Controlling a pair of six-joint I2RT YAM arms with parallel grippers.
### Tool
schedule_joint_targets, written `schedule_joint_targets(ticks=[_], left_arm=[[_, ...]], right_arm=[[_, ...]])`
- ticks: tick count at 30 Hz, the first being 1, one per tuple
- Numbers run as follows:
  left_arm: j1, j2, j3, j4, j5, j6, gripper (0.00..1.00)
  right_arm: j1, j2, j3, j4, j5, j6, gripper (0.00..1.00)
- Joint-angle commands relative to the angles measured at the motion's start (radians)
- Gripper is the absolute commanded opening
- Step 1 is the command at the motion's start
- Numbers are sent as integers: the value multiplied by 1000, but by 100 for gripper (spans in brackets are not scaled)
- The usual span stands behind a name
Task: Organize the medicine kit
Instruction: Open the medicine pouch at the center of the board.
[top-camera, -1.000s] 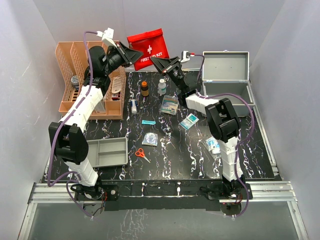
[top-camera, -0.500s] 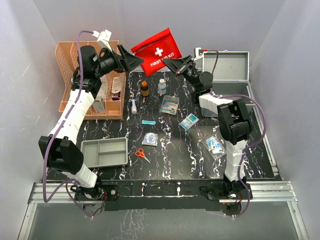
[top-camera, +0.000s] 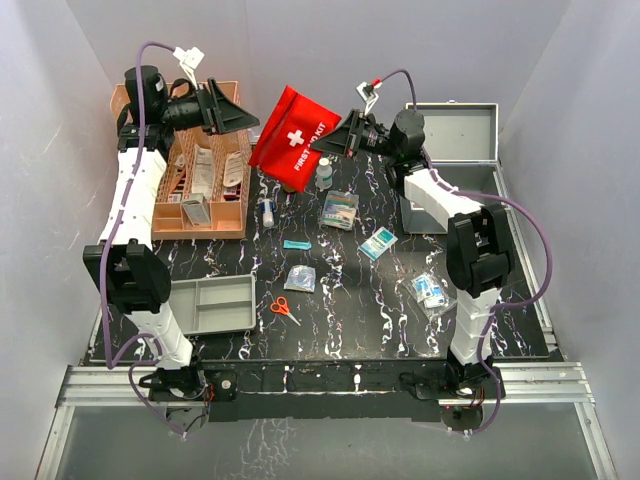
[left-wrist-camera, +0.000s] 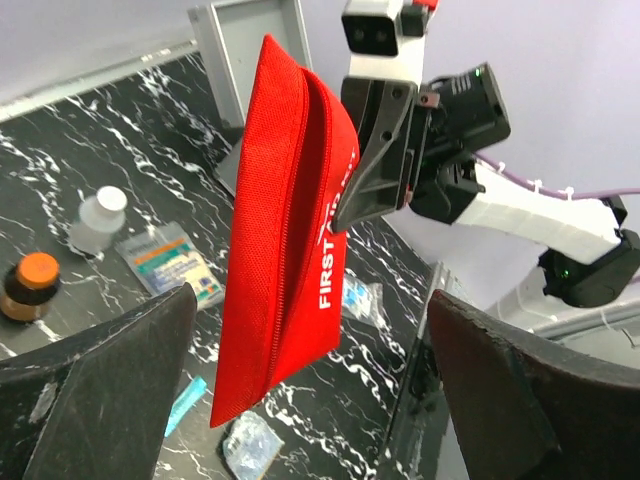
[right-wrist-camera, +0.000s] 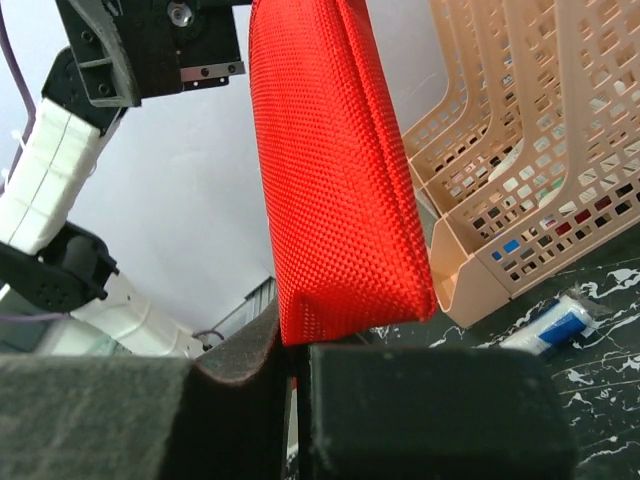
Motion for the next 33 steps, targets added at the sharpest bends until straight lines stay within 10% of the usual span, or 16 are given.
schedule_joint_targets(ticks=[1, 15, 18, 33], left_arm=[[-15, -10, 58, -197, 113, 149, 99], [-46, 14, 33, -248, 223, 304, 90], [-52, 15, 12, -188, 239, 258, 61], [-97, 16, -65, -15, 311, 130, 61]], right_arm=[[-4, -72, 100, -170, -120, -159, 0], [5, -81, 174, -175, -282, -188, 0], [6, -83, 164, -66, -308, -97, 0], [9, -83, 153, 70, -344, 15, 0]])
